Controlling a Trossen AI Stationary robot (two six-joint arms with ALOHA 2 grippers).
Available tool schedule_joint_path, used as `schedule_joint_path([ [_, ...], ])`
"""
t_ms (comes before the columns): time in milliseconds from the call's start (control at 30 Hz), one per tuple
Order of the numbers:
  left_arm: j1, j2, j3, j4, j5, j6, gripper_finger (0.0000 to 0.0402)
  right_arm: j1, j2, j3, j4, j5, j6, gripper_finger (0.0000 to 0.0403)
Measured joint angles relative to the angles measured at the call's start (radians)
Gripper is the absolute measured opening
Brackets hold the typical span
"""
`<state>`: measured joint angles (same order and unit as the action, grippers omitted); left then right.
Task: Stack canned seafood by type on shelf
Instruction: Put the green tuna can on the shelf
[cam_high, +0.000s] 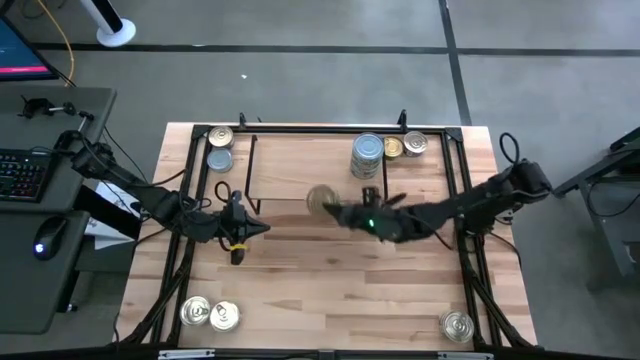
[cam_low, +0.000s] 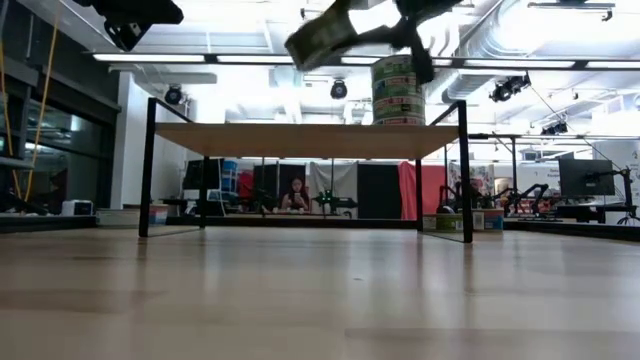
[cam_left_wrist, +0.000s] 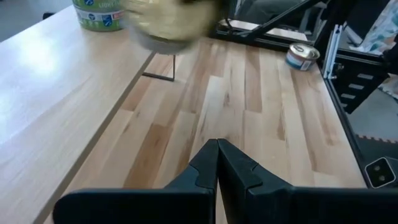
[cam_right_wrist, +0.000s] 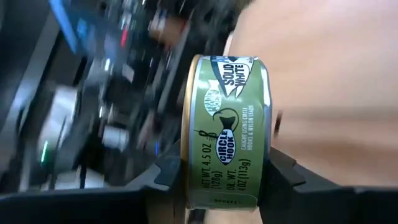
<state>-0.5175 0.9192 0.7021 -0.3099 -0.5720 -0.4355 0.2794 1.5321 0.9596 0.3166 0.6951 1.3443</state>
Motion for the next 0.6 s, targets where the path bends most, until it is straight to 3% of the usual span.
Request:
schedule_joint_path([
  [200, 0.000, 0.000, 0.000, 0.000, 0.000, -0.008, 0.0000, -0.124, 0.055, 0.058, 0.001, -0.073, 0.050, 0.0115],
  [400, 0.000, 0.001, 0.000, -0.006, -0.001, -0.025, 0.0000, -0.173, 0.084, 0.076, -0.070, -0.089, 0.148, 0.0115],
  [600, 0.000, 0.001, 0.000, -0.009, -0.002, -0.024, 0.0000, -0.177, 0.093, 0.076, -0.180, -0.080, 0.278, 0.0155],
])
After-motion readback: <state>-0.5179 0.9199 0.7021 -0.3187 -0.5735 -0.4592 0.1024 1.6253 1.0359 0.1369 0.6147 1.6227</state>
